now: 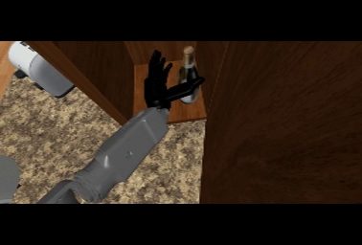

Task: Pick up the wine, place it into the cabinet and close the cabinet

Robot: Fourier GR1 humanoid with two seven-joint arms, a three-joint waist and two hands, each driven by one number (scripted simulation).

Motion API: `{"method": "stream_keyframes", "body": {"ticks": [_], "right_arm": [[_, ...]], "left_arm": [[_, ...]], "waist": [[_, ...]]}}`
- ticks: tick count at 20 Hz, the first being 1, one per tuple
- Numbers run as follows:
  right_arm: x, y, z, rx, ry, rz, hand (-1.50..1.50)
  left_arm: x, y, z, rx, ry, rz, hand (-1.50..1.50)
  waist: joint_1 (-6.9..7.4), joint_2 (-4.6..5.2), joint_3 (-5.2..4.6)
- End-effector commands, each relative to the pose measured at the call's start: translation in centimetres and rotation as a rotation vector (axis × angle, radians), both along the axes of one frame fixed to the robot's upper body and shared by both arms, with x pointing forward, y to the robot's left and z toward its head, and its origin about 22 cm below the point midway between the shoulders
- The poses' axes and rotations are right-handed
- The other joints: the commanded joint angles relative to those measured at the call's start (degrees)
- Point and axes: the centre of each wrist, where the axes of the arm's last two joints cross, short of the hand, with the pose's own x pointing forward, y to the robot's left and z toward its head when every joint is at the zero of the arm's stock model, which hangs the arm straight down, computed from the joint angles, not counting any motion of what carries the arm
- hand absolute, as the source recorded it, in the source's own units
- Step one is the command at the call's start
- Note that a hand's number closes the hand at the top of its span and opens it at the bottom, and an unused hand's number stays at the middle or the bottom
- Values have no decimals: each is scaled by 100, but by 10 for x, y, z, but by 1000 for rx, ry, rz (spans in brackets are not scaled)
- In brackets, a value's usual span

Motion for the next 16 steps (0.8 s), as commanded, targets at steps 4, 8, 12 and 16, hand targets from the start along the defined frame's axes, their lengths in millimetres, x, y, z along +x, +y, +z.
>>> {"method": "stream_keyframes", "body": {"ticks": [4,8,12,16], "right_arm": [[-3,2,1,-1,-8,-1,-150],[-5,1,8,-7,-3,5,-150],[-2,0,-1,18,9,-15,-150],[3,4,0,-14,23,-9,-150]], "left_arm": [[-6,-3,-8,156,-46,-36,-150],[8,-8,13,179,-87,-62,-150],[5,-16,17,162,-121,-62,-150],[-4,-25,17,135,-137,-52,-150]], "waist": [[56,-24,0],[102,-22,-2],[168,-40,2],[233,-65,3]]}}
